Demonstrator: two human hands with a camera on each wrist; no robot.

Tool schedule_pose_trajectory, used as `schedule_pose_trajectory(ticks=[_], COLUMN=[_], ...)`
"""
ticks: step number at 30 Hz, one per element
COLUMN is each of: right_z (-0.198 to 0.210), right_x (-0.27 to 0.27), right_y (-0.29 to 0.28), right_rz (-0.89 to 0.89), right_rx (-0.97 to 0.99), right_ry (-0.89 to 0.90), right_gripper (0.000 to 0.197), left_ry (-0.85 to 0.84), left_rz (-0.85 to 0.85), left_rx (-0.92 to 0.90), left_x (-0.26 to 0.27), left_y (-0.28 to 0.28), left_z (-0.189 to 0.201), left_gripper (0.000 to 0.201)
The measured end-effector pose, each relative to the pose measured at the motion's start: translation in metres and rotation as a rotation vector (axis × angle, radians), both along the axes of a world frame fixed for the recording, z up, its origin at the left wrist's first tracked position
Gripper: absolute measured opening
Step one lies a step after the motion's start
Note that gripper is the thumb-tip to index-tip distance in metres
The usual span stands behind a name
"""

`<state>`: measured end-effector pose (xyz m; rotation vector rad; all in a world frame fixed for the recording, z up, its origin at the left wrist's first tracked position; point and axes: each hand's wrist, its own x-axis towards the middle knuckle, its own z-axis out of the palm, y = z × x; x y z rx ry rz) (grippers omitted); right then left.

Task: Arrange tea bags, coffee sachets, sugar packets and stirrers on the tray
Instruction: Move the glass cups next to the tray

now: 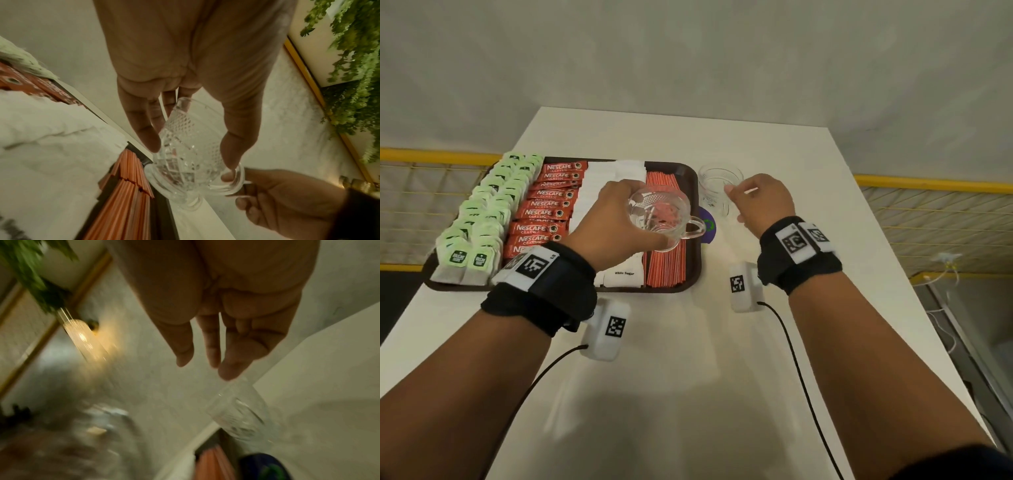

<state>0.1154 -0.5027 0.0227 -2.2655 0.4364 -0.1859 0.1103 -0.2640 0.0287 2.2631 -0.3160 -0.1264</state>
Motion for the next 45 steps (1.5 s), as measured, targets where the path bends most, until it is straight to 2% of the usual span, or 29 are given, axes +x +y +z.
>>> schedule_pose_trajectory(ticks=[3,5,9,12,17,21,26,38,41,43,45], right_z=[0.023,0.024,0.002,-0.012,-0.027,-0.036,-0.04,-0.049,-0.046,-0.042,-0.039], right_x=[-0.036,-0.055,-0.076,-0.086,-0.094,-0.094,-0.091,-0.091,-0.095,-0.096,-0.093], right_y=[0.003,0.002,-0.012,-0.018,-0.018,-0.01,-0.002,0.011,0.007,-0.001,-0.01], right_rz=[0.21,0.291,0.238,0.177,0.081,0.029,0.021,0.038,0.064,0.033,-0.031], right_rx=[0.206,0.234,0.247,0.327,0.443,0.487,0.508,0.44,0.373,0.331,0.332], right_ry=[0.045,0.107,0.102,0.064,0.045,0.054,0.088,0.102,0.105,0.098,0.056], right_gripper=[0.029,0.03,0.022,0.013,0.014,0.013,0.008,0.011,0.016,0.02,0.013], left_ry=[-0.02,-0.021,0.02,0.036,0.139,0.148,0.193,0.225,0.249,0.249,0.234], left_rz=[-0.074,-0.134,-0.308,-0.372,-0.386,-0.4,-0.372,-0.388,-0.38,-0.353,-0.304], left_rx=[0.031,0.048,0.107,0.161,0.048,0.068,0.005,-0.027,-0.055,-0.048,-0.047], left_x=[0.005,0.008,0.013,0.017,0.019,0.021,0.022,0.022,0.018,0.015,0.011], left_y=[-0.02,-0.033,-0.056,-0.068,-0.076,-0.076,-0.074,-0.067,-0.065,-0.062,-0.06], left_z=[0.002,0.002,0.0,-0.008,-0.019,-0.02,-0.024,-0.035,-0.034,-0.032,-0.031], left_gripper=[0.087,0.091,0.101,0.105,0.11,0.115,0.113,0.112,0.113,0.11,0.103])
